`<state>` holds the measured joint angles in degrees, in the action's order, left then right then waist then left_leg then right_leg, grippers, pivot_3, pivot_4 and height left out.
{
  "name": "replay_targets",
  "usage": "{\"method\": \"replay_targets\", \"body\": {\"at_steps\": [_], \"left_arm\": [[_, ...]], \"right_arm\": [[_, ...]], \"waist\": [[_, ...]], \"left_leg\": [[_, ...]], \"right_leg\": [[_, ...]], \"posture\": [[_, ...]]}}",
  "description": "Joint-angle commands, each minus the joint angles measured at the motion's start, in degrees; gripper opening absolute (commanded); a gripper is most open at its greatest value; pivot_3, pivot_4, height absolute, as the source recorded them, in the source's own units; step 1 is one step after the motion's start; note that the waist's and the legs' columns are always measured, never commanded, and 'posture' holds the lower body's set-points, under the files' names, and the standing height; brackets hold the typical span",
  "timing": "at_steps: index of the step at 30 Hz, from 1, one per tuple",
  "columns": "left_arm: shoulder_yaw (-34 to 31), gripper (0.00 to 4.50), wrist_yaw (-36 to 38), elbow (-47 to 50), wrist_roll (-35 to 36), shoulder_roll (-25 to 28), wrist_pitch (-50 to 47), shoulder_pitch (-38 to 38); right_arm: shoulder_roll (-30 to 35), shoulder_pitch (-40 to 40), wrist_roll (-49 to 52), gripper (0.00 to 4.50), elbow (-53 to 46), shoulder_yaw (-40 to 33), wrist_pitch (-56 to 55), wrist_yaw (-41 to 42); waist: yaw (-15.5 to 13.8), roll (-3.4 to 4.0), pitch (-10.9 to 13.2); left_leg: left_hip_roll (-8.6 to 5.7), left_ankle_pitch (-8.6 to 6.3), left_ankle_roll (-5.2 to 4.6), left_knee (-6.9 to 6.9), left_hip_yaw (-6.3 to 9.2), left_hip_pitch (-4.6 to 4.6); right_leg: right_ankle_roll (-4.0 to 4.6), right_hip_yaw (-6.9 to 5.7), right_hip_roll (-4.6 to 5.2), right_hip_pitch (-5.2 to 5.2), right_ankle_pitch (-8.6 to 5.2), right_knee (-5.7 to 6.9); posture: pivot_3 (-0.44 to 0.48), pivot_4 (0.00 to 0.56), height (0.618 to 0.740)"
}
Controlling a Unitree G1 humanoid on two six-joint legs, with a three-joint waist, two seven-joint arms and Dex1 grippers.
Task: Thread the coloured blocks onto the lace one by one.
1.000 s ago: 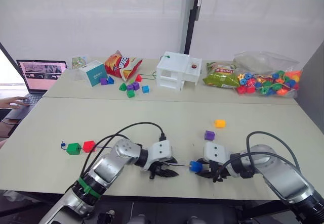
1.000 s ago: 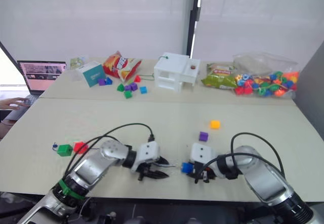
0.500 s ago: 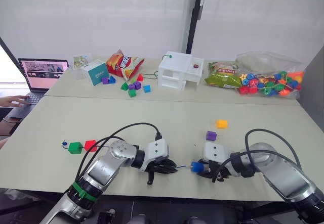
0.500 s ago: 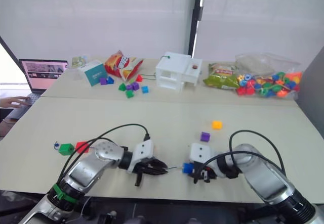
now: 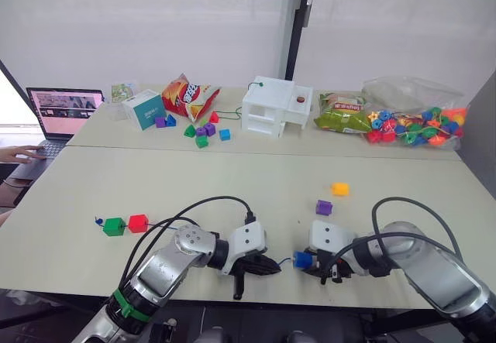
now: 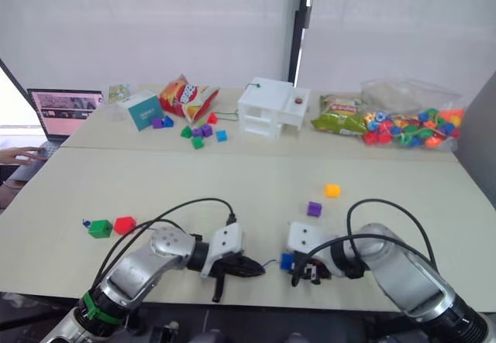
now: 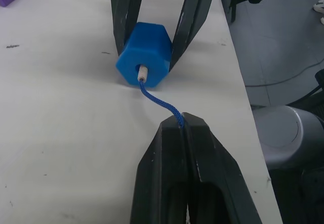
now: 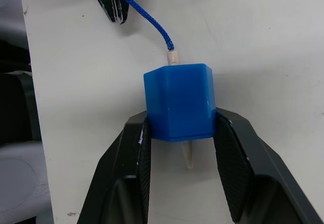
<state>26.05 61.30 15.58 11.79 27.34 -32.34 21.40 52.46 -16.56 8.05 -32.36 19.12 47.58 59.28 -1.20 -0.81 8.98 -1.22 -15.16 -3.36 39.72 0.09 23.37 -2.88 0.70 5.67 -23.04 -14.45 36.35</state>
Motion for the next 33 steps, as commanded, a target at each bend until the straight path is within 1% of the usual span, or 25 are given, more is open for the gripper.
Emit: {"method": "replay_targets", "body": {"at_steps": [1,10,18,23,27,33], "left_arm": [[-0.16,0.02,-0.67,2.93,1.33,0.07,-1.39,-0.25],[-0.08,0.02,-0.89,1.87,-0.16,2.74,-1.46,0.03],[0.70,0.02,-1.83,1.21,0.54,-0.39,-2.02,2.21],[2.38,0.02,-1.42,-0.02,-0.26,-1.42,-1.24,3.32],[3.93,0.02,-1.34,-2.19,-1.81,-1.13,0.12,4.33],[2.75,0.02,-3.93,-5.81,-3.67,-2.60,1.77,6.06]], "right_arm": [[0.34,1.25,1.18,1.28,-2.56,2.36,3.12,-0.03],[-0.57,0.43,1.75,1.28,-4.53,2.37,6.74,-2.20],[-1.64,0.22,2.03,1.28,-5.71,2.81,9.12,-3.74],[-2.03,0.03,2.20,1.28,-5.54,2.91,9.11,-4.47],[-2.16,-0.69,2.53,1.28,-5.07,2.93,9.12,-4.64],[-1.72,-0.96,3.03,1.28,-4.66,3.20,8.74,-4.71]], "waist": [[0.01,0.00,0.00],[0.22,0.00,0.00],[0.44,0.00,0.00],[0.51,0.00,0.00],[0.51,0.00,0.00],[0.51,-0.01,0.00]], "left_leg": [[0.00,0.00,0.00,0.00,0.00,0.00],[-0.01,0.00,0.00,0.01,-0.01,-0.02],[-0.04,0.01,0.01,0.06,-0.03,-0.05],[-0.04,0.02,0.02,0.06,-0.04,-0.08],[-0.04,0.02,0.02,0.07,-0.05,-0.08],[-0.04,0.03,0.03,0.08,-0.06,-0.09]], "right_leg": [[0.00,0.00,0.00,0.00,0.00,0.01],[0.00,0.00,-0.03,0.00,0.00,0.03],[0.00,0.02,-0.04,-0.03,0.00,0.25],[0.01,0.05,-0.09,-0.06,-0.01,0.33],[0.01,0.06,-0.10,-0.06,-0.01,0.34],[0.01,0.07,-0.12,-0.06,-0.01,0.36]], "posture": [[0.000,0.150,0.740],[0.000,0.150,0.740],[0.000,0.150,0.740],[0.000,0.150,0.740],[0.000,0.150,0.740],[0.000,0.150,0.740]]}}
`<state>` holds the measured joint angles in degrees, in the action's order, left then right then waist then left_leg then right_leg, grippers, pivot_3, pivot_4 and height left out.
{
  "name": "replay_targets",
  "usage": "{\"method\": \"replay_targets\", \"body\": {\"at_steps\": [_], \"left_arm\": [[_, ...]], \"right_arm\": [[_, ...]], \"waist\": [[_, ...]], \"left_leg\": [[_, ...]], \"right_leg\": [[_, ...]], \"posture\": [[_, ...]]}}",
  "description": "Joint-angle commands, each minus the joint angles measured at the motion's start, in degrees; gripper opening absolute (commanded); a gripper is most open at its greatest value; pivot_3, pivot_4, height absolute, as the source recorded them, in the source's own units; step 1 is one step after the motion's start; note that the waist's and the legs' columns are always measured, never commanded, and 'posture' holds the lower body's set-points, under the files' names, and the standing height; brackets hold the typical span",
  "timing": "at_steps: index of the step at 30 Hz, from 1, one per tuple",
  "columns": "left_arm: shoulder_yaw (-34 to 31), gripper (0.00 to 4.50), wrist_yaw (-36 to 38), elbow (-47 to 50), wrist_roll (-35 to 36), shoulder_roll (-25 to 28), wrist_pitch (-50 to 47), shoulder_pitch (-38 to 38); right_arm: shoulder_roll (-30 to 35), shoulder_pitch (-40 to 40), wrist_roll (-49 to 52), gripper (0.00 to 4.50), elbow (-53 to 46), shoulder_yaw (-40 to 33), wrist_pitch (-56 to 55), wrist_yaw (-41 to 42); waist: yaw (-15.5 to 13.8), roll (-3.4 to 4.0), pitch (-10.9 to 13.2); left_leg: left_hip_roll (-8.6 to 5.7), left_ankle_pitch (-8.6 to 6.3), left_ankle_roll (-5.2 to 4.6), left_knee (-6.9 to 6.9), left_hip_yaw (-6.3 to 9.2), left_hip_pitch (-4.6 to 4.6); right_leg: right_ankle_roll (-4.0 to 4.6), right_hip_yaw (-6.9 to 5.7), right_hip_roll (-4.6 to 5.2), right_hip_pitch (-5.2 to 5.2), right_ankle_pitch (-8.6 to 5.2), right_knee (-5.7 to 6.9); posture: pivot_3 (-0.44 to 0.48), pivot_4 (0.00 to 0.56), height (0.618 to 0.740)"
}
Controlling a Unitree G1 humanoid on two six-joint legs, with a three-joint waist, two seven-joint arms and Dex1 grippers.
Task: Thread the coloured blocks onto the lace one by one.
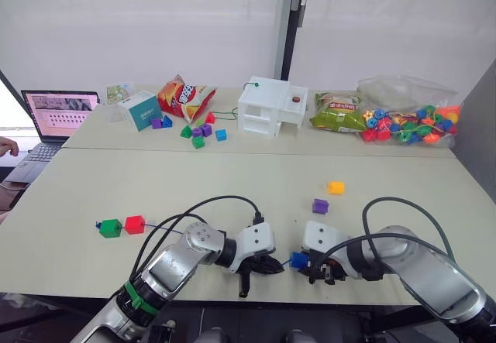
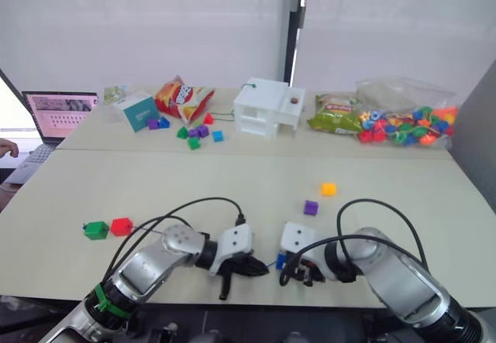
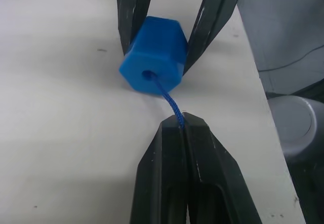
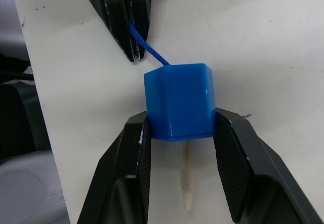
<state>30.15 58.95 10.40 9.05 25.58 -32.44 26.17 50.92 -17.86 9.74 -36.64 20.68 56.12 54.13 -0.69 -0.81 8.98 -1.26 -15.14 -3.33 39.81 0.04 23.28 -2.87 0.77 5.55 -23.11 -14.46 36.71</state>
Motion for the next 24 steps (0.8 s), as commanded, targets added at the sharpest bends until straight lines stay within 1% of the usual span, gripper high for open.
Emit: {"method": "replay_targets", "body": {"at_steps": [1,6,13,16,20,24], "left_arm": [[-1.53,0.02,-1.94,-1.09,-0.98,-1.18,2.17,1.51],[-1.74,0.02,-2.60,-0.77,-0.02,-3.45,2.11,1.77],[0.53,0.02,-1.83,3.14,1.16,-5.44,-0.04,0.25],[0.37,0.02,-3.00,1.49,-0.54,-5.57,1.17,0.86],[-1.12,0.02,-3.68,0.28,-0.88,-5.64,2.02,1.33],[-3.70,1.17,-0.58,2.15,2.18,-3.55,0.89,1.62]], "right_arm": [[-0.17,0.31,1.41,1.28,-0.26,1.66,0.10,0.45],[-0.41,-0.36,1.50,1.28,0.49,2.03,-0.42,0.47],[-0.26,-0.78,1.35,1.28,1.41,2.41,-1.22,0.53],[-0.15,-0.73,1.49,1.28,1.23,2.31,-1.29,0.75],[0.08,-0.55,1.46,1.28,1.31,2.28,-1.64,0.95],[0.17,-0.36,1.92,1.28,1.01,1.35,-1.54,0.95]], "waist": [[0.00,0.00,0.00],[0.02,0.00,0.00],[0.04,0.00,0.00],[0.02,0.00,0.00],[0.02,0.00,0.00],[0.03,0.00,0.00]], "left_leg": [[0.00,0.00,0.00,0.01,0.01,0.01],[0.00,0.00,0.00,0.01,0.00,0.01],[0.01,0.02,0.03,0.02,0.00,-0.02],[0.01,0.02,0.03,0.02,0.00,-0.02],[0.00,0.02,0.03,0.03,0.00,-0.03],[0.01,0.02,0.03,0.03,0.00,-0.02]], "right_leg": [[0.00,0.00,0.00,0.00,0.00,0.00],[0.00,0.01,-0.01,-0.03,0.00,0.02],[0.00,0.02,-0.02,0.00,0.00,0.05],[0.00,0.02,-0.02,0.00,0.00,0.05],[0.00,0.02,-0.01,0.01,0.00,0.05],[0.00,0.03,-0.01,-0.01,0.00,0.06]], "posture": [[0.000,0.150,0.740],[0.000,0.150,0.740],[0.000,0.150,0.740],[0.000,0.150,0.740],[0.000,0.150,0.740],[0.000,0.150,0.740]]}}
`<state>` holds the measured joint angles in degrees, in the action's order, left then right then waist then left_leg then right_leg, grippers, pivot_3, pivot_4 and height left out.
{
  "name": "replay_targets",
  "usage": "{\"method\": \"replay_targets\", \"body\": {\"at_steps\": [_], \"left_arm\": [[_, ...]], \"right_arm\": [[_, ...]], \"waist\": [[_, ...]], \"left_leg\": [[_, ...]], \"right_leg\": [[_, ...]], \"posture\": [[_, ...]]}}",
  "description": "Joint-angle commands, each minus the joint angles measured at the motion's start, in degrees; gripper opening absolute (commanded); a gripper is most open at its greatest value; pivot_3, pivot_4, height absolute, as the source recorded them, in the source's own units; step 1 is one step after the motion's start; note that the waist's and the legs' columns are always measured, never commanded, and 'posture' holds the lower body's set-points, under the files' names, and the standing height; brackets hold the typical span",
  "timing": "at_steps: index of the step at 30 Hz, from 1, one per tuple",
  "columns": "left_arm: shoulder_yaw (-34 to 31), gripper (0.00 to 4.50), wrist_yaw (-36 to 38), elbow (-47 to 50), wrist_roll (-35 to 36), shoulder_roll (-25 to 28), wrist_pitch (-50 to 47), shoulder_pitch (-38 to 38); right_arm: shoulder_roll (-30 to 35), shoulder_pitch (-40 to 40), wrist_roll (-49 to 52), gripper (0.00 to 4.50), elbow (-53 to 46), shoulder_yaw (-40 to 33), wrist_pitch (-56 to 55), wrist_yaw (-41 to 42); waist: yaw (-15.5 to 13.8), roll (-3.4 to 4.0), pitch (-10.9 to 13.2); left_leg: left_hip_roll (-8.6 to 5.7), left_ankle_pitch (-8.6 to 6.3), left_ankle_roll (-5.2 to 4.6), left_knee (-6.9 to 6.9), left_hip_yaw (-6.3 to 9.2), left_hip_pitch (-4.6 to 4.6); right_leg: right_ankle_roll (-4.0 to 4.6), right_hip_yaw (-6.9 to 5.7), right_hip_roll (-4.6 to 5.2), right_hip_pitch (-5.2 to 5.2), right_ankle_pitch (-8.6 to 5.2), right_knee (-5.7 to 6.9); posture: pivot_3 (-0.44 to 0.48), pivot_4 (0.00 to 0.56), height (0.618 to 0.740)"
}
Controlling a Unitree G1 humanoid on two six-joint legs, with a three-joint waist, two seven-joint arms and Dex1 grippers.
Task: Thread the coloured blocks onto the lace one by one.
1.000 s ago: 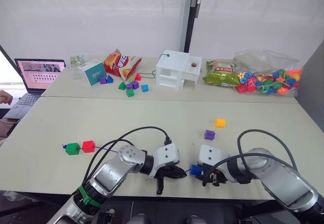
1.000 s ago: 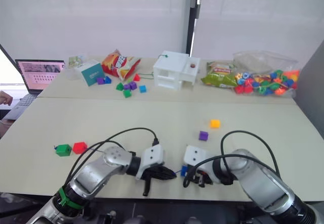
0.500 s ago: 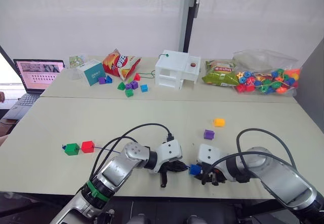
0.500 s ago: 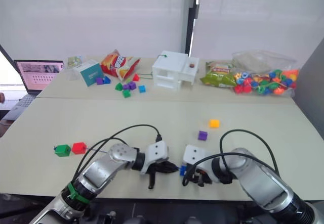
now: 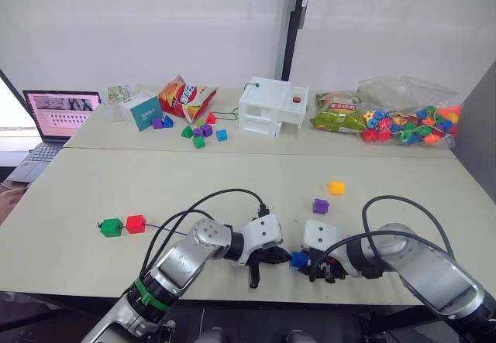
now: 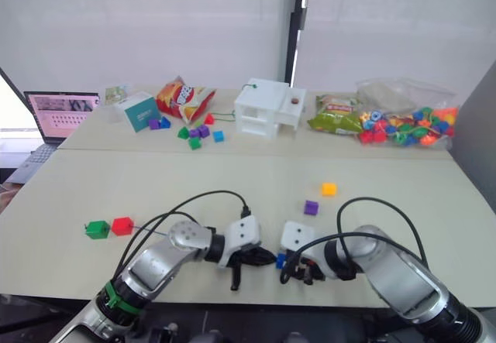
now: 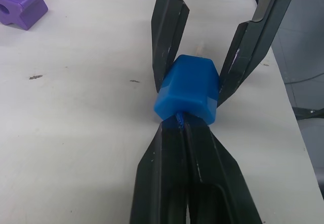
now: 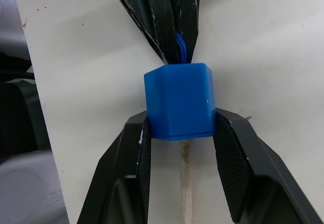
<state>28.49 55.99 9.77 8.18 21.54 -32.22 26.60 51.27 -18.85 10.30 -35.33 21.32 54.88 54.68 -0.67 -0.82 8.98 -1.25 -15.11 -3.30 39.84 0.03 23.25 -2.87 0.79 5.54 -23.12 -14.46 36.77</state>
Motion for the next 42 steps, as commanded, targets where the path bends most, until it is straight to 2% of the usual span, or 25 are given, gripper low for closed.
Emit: {"method": "replay_targets", "body": {"at_steps": [1,6,7,8,14,15,19,25,28,32,39,42], "left_arm": [[-2.53,1.52,3.28,3.33,3.63,1.29,0.64,1.36],[-2.52,3.17,5.37,4.25,3.95,3.54,1.47,1.94],[-2.51,3.49,5.95,4.19,4.15,3.82,1.37,2.32],[-2.23,3.50,6.20,3.73,3.76,3.85,1.93,2.73],[0.90,3.50,6.01,-2.90,0.48,0.58,7.32,5.48],[1.63,3.50,6.36,-4.03,0.03,-0.25,8.31,6.04],[4.46,3.50,8.33,-6.88,-1.30,-1.74,9.83,7.24],[5.66,3.50,5.70,-12.06,-4.72,-5.31,12.76,8.35],[5.09,2.66,5.06,-13.38,-5.18,-6.41,13.12,8.59],[5.07,1.30,5.75,-13.48,-5.21,-6.73,13.44,8.40],[5.15,1.26,6.87,-12.18,-5.04,-5.98,13.02,7.53],[5.17,1.26,6.80,-12.28,-5.18,-6.19,12.83,7.69]], "right_arm": [[-0.19,0.51,1.53,1.28,-0.47,0.31,-0.13,0.32],[-0.22,0.13,1.87,1.28,-0.81,-0.84,-0.02,0.05],[-0.27,-0.17,1.93,1.78,-1.13,-1.37,0.07,-0.14],[-0.27,-0.36,2.02,2.30,-1.36,-1.85,0.19,-0.32],[2.13,-0.02,5.13,4.33,-4.30,-5.74,1.62,0.24],[2.93,0.40,6.00,4.46,-5.13,-7.31,2.12,0.39],[6.59,3.85,7.44,4.46,-5.76,-11.73,1.29,0.83],[8.44,8.88,7.20,4.46,-3.56,-13.40,-4.03,0.76],[7.80,9.92,6.30,4.50,-1.38,-12.96,-6.86,0.12],[7.19,10.95,5.34,4.50,1.46,-12.30,-10.46,-0.17],[5.71,10.10,3.75,4.50,4.47,-10.47,-14.32,-0.04],[5.51,9.66,3.03,3.64,5.07,-9.68,-15.05,0.32]], "waist": [[0.02,0.00,0.00],[0.00,0.00,0.00],[0.01,0.00,0.00],[0.01,0.00,0.00],[-0.35,0.00,0.00],[-0.35,0.00,0.00],[-0.43,0.00,0.01],[-0.10,-0.01,0.01],[-0.07,-0.01,0.01],[-0.10,-0.01,0.01],[-0.08,-0.01,0.01],[-0.09,-0.01,0.01]], "left_leg": [[0.00,0.00,0.00,-0.01,0.00,0.01],[0.00,0.00,0.00,-0.01,0.00,0.01],[0.00,0.00,0.00,-0.01,0.00,0.02],[0.00,0.00,0.00,-0.01,0.00,0.02],[-0.13,0.01,0.00,0.03,0.00,0.09],[-0.13,0.00,-0.01,0.03,0.00,0.08],[-0.14,0.00,-0.01,0.02,0.00,0.14],[-0.11,0.01,-0.02,0.02,-0.02,0.12],[-0.11,0.01,-0.02,0.03,-0.03,0.11],[-0.12,0.01,-0.02,0.03,-0.03,0.11],[-0.11,0.01,-0.02,0.03,-0.03,0.09],[-0.11,0.01,-0.02,0.03,-0.03,0.10]], "right_leg": [[0.00,0.00,0.00,-0.02,0.00,0.01],[0.00,0.01,0.01,-0.03,0.00,0.00],[0.00,0.00,0.00,-0.03,0.00,0.00],[0.00,0.00,0.00,-0.04,0.00,0.00],[-0.03,-0.01,0.12,-0.03,0.01,-0.01],[-0.03,-0.01,0.12,-0.02,0.01,-0.02],[-0.03,-0.02,0.11,-0.06,0.01,-0.02],[-0.03,0.00,0.08,-0.05,0.01,-0.01],[-0.03,0.00,0.08,-0.05,0.01,-0.01],[-0.03,0.00,0.08,-0.04,0.01,-0.01],[-0.03,0.00,0.07,-0.04,0.01,0.00],[-0.03,0.00,0.08,-0.04,0.01,0.00]], "posture": [[0.000,0.150,0.740],[0.000,0.150,0.740],[0.000,0.150,0.740],[0.000,0.150,0.740],[0.000,0.150,0.740],[0.000,0.150,0.740],[0.000,0.150,0.740],[0.000,0.150,0.740],[0.000,0.150,0.740],[0.000,0.150,0.740],[0.000,0.150,0.740],[0.000,0.150,0.740]]}}
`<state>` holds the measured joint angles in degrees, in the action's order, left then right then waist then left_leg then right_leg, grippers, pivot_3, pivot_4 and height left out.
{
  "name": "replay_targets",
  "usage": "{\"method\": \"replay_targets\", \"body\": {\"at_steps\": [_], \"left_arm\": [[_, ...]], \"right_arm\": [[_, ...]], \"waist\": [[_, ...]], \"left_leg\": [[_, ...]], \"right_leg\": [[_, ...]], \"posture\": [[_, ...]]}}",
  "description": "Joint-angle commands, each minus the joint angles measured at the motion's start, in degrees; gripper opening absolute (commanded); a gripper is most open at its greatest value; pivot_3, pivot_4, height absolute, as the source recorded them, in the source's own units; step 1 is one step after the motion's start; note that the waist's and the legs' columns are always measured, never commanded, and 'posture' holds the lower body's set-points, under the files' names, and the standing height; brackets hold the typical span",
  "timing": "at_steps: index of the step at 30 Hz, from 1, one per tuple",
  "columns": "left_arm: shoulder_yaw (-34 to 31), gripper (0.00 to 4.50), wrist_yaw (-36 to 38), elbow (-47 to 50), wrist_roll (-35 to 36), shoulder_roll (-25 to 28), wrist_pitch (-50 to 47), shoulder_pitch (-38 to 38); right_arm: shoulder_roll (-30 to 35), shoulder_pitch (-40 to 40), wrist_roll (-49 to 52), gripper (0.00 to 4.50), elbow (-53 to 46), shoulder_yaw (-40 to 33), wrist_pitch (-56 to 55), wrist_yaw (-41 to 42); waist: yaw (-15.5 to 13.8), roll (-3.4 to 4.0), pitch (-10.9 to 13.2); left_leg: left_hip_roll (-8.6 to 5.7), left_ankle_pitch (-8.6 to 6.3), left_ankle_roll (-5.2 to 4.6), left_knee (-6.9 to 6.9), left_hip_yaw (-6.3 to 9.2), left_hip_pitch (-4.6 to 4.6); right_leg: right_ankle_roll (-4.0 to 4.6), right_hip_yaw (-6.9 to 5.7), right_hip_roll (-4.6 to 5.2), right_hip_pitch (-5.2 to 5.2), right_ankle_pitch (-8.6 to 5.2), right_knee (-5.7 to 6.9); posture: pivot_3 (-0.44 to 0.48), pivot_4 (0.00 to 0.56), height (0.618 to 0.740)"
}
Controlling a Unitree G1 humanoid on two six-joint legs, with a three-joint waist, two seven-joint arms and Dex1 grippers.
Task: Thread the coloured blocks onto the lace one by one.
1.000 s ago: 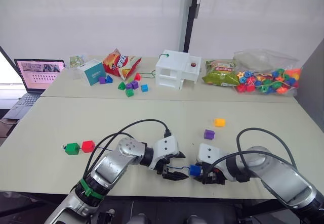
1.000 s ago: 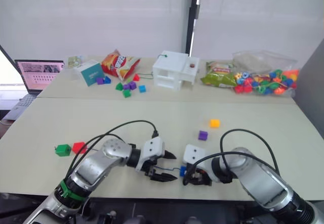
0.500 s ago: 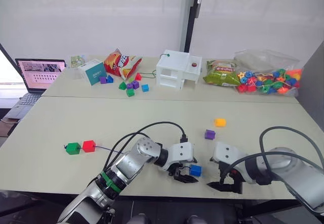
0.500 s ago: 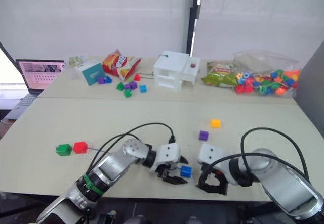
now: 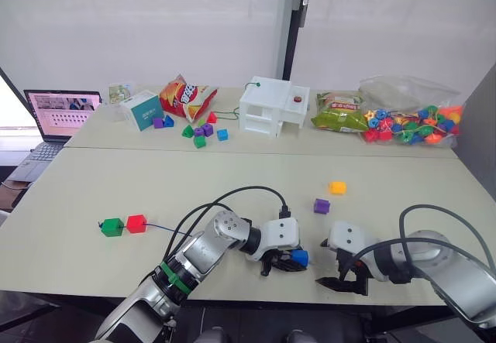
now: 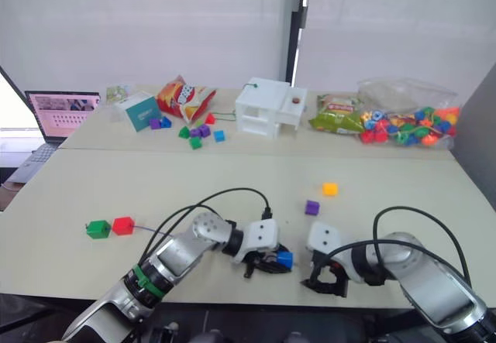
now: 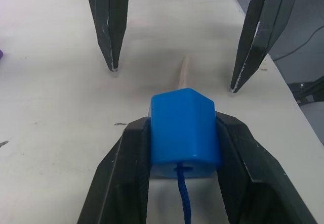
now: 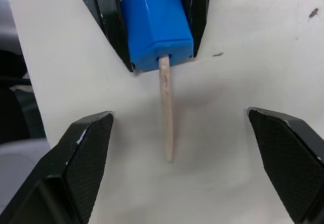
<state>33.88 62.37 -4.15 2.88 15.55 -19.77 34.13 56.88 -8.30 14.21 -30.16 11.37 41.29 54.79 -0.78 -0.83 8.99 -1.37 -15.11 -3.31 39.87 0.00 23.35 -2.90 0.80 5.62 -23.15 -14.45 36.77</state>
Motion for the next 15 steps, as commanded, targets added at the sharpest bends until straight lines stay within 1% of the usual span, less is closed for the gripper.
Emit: {"method": "replay_targets", "body": {"at_steps": [1,3,4,5,9,11,15], "left_arm": [[-0.20,1.26,0.45,1.66,0.10,-0.23,0.31,0.18],[-0.22,1.26,0.41,1.61,0.09,-0.34,0.22,0.26],[-0.20,1.26,0.42,1.57,0.06,-0.35,0.19,0.28],[-0.19,1.26,0.42,1.51,0.04,-0.38,0.15,0.32],[-0.24,1.26,0.50,1.62,-0.03,-0.13,-0.05,0.23],[-0.32,1.26,0.51,1.69,-0.03,0.08,-0.13,0.08],[-2.00,1.26,0.79,2.95,0.51,2.67,-0.37,-1.05]], "right_arm": [[-0.14,-0.98,-0.83,3.30,-0.14,0.43,-1.44,0.36],[-0.17,-1.08,-0.87,2.61,-0.16,0.72,-1.43,0.40],[0.12,-0.92,-1.36,2.19,-0.02,1.14,-1.72,0.45],[0.45,-0.71,-1.91,1.95,0.23,1.49,-2.20,0.49],[0.56,-0.35,-2.48,0.58,0.81,1.48,-3.04,0.57],[0.66,-0.23,-3.08,0.00,1.04,1.51,-3.49,0.63],[0.60,-0.25,-3.74,0.00,1.33,1.28,-4.55,1.06]], "waist": [[0.02,0.00,0.00],[0.02,0.00,0.00],[0.01,0.00,0.00],[0.01,0.00,0.00],[0.01,0.00,0.00],[0.00,0.00,0.00],[0.07,0.00,0.00]], "left_leg": [[0.00,0.00,0.00,0.00,0.01,-0.01],[0.00,0.00,0.00,0.00,0.00,-0.02],[0.00,0.00,0.00,0.00,0.00,-0.02],[0.00,0.00,0.00,0.01,0.00,-0.03],[0.00,0.00,0.00,0.02,0.00,-0.03],[0.00,0.00,0.00,0.02,0.00,-0.03],[0.00,0.00,0.00,0.02,0.00,-0.04]], "right_leg": [[0.00,0.00,0.00,0.00,0.00,0.00],[0.00,0.00,-0.01,0.02,0.00,0.00],[0.00,0.00,0.00,0.02,0.00,0.00],[0.00,0.00,0.00,0.02,0.00,0.00],[0.00,0.00,0.00,0.03,0.00,0.01],[0.00,0.00,0.00,0.03,0.00,0.01],[0.00,0.01,0.00,0.03,0.00,0.02]], "posture": [[0.000,0.150,0.740],[0.000,0.150,0.740],[0.000,0.150,0.740],[0.000,0.150,0.740],[0.000,0.150,0.740],[0.000,0.150,0.740],[0.000,0.150,0.740]]}}
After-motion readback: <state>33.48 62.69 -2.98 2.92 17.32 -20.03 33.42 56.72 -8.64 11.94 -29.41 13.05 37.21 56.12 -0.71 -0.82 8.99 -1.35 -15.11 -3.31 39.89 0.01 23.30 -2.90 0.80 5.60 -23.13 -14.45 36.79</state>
